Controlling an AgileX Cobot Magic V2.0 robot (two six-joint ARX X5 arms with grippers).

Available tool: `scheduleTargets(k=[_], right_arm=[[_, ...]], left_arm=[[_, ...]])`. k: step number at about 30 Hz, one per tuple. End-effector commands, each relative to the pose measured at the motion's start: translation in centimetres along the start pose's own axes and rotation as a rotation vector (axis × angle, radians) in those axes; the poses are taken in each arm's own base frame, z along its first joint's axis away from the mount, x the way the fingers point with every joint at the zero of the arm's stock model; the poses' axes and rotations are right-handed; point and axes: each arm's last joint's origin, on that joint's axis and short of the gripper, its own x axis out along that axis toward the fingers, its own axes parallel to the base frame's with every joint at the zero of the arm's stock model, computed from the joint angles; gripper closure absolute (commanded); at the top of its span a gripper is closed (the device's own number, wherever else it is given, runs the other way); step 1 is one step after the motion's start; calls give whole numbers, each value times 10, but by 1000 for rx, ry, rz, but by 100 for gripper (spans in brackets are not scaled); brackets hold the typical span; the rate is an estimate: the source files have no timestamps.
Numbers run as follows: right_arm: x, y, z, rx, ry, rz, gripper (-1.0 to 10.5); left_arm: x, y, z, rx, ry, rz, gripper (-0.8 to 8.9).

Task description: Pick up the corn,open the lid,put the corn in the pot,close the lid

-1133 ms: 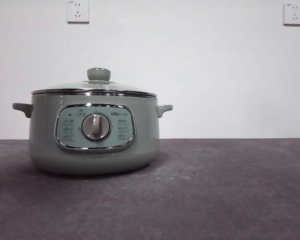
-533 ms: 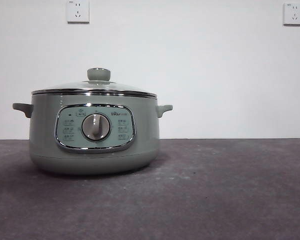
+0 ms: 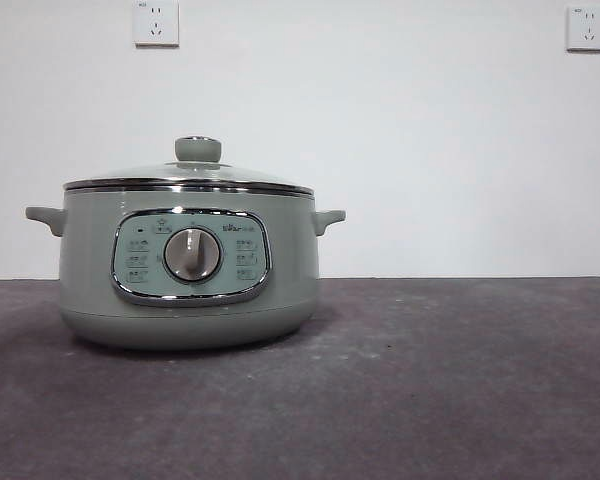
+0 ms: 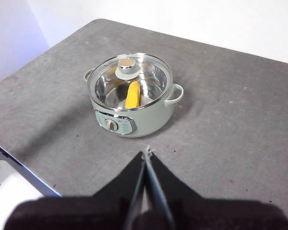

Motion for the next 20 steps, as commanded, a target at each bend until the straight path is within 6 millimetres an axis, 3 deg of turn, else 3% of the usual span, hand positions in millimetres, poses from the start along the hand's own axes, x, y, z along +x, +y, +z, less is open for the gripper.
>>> scheduleTargets(k=[1,9,15,20], right_arm=[[2,0,-3,-5,31,-3,946],[6,0,-1,-6,42,-4,946],[8,0,0,-6,49,-5,946],[11,0,1,-6,55,-16,946]], left_arm=[[6,-5,-51,-3,90,63,816],[7,-21,-155,-96,190,88,816],[6,-31,-206,-161,254,88,816],[4,-36,-232,-199,270,91,816]])
